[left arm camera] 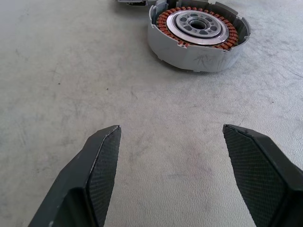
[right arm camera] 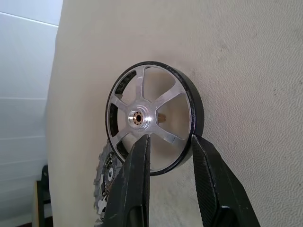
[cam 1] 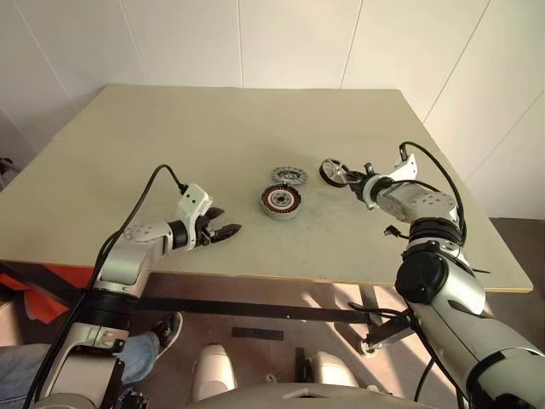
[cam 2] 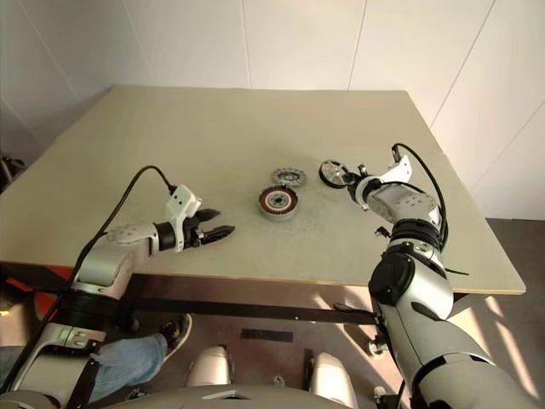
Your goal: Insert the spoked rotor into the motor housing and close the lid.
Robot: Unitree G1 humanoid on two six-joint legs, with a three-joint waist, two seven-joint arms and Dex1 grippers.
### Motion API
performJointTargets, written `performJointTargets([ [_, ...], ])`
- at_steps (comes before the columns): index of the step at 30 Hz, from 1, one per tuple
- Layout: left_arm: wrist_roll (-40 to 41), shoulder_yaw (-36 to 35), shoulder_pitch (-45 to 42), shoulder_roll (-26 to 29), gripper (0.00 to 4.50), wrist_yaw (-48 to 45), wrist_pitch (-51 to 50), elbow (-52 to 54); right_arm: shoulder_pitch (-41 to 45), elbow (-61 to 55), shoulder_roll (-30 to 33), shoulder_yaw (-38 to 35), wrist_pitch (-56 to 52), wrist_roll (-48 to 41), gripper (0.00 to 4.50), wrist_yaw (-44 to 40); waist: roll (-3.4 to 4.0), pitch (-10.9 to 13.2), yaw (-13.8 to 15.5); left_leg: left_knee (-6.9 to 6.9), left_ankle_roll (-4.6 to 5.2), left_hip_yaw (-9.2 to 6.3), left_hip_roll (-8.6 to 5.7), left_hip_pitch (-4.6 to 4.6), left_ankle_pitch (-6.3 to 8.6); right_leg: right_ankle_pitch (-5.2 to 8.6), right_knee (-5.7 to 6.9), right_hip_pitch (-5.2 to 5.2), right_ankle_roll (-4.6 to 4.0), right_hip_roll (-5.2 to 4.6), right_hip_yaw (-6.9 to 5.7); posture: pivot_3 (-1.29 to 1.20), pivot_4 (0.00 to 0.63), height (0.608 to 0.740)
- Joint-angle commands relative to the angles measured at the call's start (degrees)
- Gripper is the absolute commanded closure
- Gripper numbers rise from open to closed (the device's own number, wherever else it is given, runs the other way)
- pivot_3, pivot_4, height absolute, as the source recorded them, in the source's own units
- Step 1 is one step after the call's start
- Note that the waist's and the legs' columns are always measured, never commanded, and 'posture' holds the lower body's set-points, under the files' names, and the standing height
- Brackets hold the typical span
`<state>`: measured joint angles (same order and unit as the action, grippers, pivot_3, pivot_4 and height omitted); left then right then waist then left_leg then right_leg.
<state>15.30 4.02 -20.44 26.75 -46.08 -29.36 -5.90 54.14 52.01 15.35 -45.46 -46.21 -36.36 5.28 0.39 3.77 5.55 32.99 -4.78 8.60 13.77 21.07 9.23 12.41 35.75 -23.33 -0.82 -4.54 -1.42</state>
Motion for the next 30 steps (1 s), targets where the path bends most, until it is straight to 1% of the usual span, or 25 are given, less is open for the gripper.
performJointTargets([
  [1, -0.1, -0.4, -0.3, 0.8, 0.85, -0.3, 1.0, 1.8, 1.5, 0.1, -0.1, 0.7, 1.2, -1.5, 3.0, -0.4, 0.0, 0.0, 0.0, 0.0, 0.0, 0.0, 0.0, 0.0, 0.0, 0.0, 0.0, 0.0, 0.0, 0.0, 0.0, 0.0, 0.0, 0.74],
  [8, -0.2, -0.3, -0.4, 0.9, 0.85, -0.3, 1.1, 1.8, 1.1, 0.0, -0.3, 1.8, 1.6, -1.4, 3.0, -0.5, 0.0, 0.0, 0.0, 0.0, 0.0, 0.0, 0.0, 0.02, 0.0, 0.0, 0.0, 0.0, 0.0, 0.0, -0.01, 0.0, 0.0, 0.74],
  [16, -0.6, -0.3, -0.3, 1.2, 0.85, -0.3, 1.5, 1.6, 1.9, 2.2, -1.0, 1.9, 4.8, -1.6, 3.0, -1.4, 0.0, 0.0, 0.0, 0.0, 0.0, 0.0, 0.0, 0.01, 0.0, 0.0, 0.0, 0.0, 0.0, 0.0, -0.01, 0.0, 0.0, 0.74],
  [19, -0.7, -0.3, 0.0, 1.2, 0.85, -0.2, 1.5, 1.9, 2.5, 3.2, -0.9, 1.8, 5.8, -2.0, 3.6, -2.4, 0.0, 0.0, 0.0, 0.0, 0.0, 0.0, 0.0, 0.01, 0.0, 0.0, 0.0, 0.0, 0.0, 0.0, -0.01, 0.0, 0.0, 0.74],
  [21, -0.8, -0.3, 0.2, 1.2, 0.85, 0.0, 1.5, 2.1, 2.8, 3.4, -0.8, 1.9, 6.1, -2.2, 4.22, -3.1, 0.0, 0.0, -0.1, 0.0, 0.01, 0.0, 0.0, 0.01, 0.0, 0.0, 0.0, 0.0, 0.0, 0.0, -0.01, 0.0, 0.0, 0.74],
  [27, -1.1, -0.2, 0.6, 1.2, 0.85, 0.0, 1.6, 2.2, 3.2, 3.6, -0.6, 2.5, 6.3, -1.9, 4.23, -4.0, 0.0, 0.0, 0.0, 0.0, 0.01, 0.0, 0.01, 0.03, 0.01, 0.0, -0.01, -0.01, 0.0, 0.0, -0.01, 0.0, 0.0, 0.74],
  [30, -1.3, -0.1, 0.7, 1.1, 0.85, 0.0, 1.7, 2.1, 3.3, 1.9, -0.4, 3.4, 4.0, -2.4, 4.23, -5.6, 0.0, 0.0, 0.0, 0.0, 0.01, 0.0, 0.01, 0.03, 0.01, 0.0, -0.01, -0.01, 0.0, 0.0, -0.02, 0.0, 0.0, 0.74],
])
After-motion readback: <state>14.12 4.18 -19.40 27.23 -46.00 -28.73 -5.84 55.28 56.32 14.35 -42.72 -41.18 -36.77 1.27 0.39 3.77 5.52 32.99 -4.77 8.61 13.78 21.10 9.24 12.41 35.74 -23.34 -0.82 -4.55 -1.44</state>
